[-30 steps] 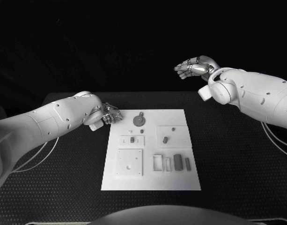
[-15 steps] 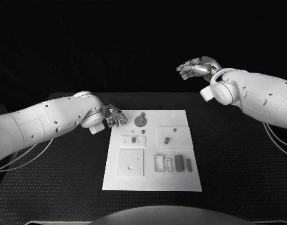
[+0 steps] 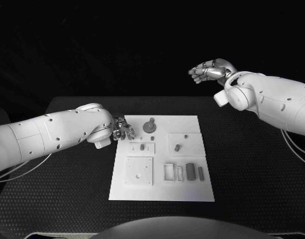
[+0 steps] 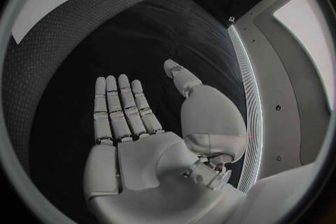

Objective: Assemble the parts on the task board

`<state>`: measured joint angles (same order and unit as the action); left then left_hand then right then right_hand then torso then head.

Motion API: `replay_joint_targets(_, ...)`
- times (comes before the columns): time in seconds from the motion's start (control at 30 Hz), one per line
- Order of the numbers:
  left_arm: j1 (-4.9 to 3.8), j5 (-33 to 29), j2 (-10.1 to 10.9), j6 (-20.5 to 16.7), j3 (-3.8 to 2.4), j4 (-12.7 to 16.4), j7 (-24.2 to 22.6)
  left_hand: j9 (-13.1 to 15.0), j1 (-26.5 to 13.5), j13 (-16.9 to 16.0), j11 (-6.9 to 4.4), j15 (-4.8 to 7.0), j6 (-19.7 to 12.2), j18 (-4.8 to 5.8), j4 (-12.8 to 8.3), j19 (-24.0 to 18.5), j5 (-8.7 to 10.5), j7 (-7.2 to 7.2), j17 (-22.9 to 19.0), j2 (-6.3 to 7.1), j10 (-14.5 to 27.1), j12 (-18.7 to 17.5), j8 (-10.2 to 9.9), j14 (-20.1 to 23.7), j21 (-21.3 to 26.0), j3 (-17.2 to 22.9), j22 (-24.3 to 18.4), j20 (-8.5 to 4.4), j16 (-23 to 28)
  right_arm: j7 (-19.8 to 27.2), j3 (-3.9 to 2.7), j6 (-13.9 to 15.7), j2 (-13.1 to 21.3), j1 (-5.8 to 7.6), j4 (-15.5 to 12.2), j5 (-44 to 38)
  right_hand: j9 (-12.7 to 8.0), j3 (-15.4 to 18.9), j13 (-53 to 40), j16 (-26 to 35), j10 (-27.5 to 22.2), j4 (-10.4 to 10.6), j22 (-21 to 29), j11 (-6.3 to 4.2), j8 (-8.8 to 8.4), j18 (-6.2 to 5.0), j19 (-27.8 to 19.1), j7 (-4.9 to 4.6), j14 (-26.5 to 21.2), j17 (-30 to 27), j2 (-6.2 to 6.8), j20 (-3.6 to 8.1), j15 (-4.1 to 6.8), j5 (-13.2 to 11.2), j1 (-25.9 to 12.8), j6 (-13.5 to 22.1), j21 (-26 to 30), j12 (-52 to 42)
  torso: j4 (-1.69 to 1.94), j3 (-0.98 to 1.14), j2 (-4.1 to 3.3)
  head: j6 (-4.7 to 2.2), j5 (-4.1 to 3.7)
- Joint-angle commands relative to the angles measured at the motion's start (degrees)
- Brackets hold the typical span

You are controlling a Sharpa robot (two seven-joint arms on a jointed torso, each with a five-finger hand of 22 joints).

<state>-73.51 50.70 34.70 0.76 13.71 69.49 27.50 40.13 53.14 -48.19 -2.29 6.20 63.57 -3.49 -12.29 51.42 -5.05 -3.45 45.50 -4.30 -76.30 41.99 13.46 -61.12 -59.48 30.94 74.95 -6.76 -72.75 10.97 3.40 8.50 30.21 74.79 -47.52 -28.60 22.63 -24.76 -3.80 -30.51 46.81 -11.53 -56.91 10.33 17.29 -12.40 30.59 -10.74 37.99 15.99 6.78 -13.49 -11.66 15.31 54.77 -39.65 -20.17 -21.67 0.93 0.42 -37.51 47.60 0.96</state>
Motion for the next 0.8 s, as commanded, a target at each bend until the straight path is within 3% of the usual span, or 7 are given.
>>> replay_joint_targets(0.03, 0.13, 2.8, -0.3, 0.0, -0.06, 0.6, 1.1, 0.0, 0.3, -2.6, -1.35, 3.13, 0.1, -0.68, -0.5, 1.0, -0.57, 0.73, 0.8, -0.55, -0.9, 4.5, 0.2, -1.7, -2.8, 0.1, 1.5, -6.24, -2.9, 0.3, -0.03, -0.7, 0.0, 0.00, -0.2, 0.0, -0.1, -0.1, -0.1, 0.2, 0.4, 0.3, -0.1, 0.18, 0.26, 0.63, -0.1, -1.14, -0.1, -0.1, 0.08, 0.19, -0.15, 0.1, 0.4, 0.2, 0.4, 0.4, -0.05, -0.01, -0.05, 0.21, -0.06)
replay_joint_targets(0.13, 0.46, 4.0, -0.5, 0.1, -0.07, 0.6, 1.6, -0.1, 0.3, -5.1, -1.69, 3.75, 0.2, -1.18, -0.6, 2.3, -2.27, 0.96, 1.6, -0.45, -1.9, 9.7, 0.3, -3.3, -5.9, 0.2, 1.4, -7.17, -6.4, 0.3, -0.03, -0.7, 0.0, -0.02, -0.2, 0.0, -0.1, -0.1, -0.1, 0.2, 0.4, 0.3, -0.1, 0.18, 0.26, 0.63, -0.1, -1.14, -0.1, -0.1, 0.08, 0.19, -0.15, 0.1, 0.4, 0.2, 0.4, 0.4, -0.06, 0.00, -0.10, 0.29, -0.06)
replay_joint_targets(0.23, 0.69, 4.4, -0.5, 0.3, -0.07, 0.6, 2.2, -0.2, 0.2, -6.3, -1.81, 3.91, 0.2, -1.64, -0.6, 2.9, -2.41, 1.06, 1.8, -0.37, -1.5, 12.5, 0.3, -3.8, -7.8, 0.4, 1.3, -7.78, -7.9, 0.3, -0.03, -0.6, 0.0, -0.03, -0.2, 0.0, -0.1, -0.1, -0.1, 0.2, 0.4, 0.3, -0.1, 0.18, 0.27, 0.64, -0.1, -1.14, -0.1, -0.1, 0.08, 0.19, -0.15, 0.1, 0.5, 0.2, 0.4, 0.4, -0.11, 0.05, -0.05, 0.45, -0.10)
replay_joint_targets(0.8, 1.27, 4.6, -1.1, 1.6, -0.08, 0.5, 4.0, -0.1, -1.1, -6.3, -2.13, 4.22, 1.0, -1.94, 0.7, 3.0, -2.43, 1.40, 1.4, -0.26, -1.1, 14.4, 0.9, -4.1, -9.3, 0.4, 1.1, -8.12, -8.8, 0.3, -0.03, -0.6, 0.0, -0.04, -0.3, 0.0, -0.1, -0.1, -0.1, 0.2, 0.4, 0.3, -0.1, 0.17, 0.27, 0.64, -0.1, -1.14, -0.1, -0.1, 0.08, 0.20, -0.16, 0.1, 0.5, 0.2, 0.5, 0.5, 0.00, 0.01, 0.03, 1.02, -0.30)
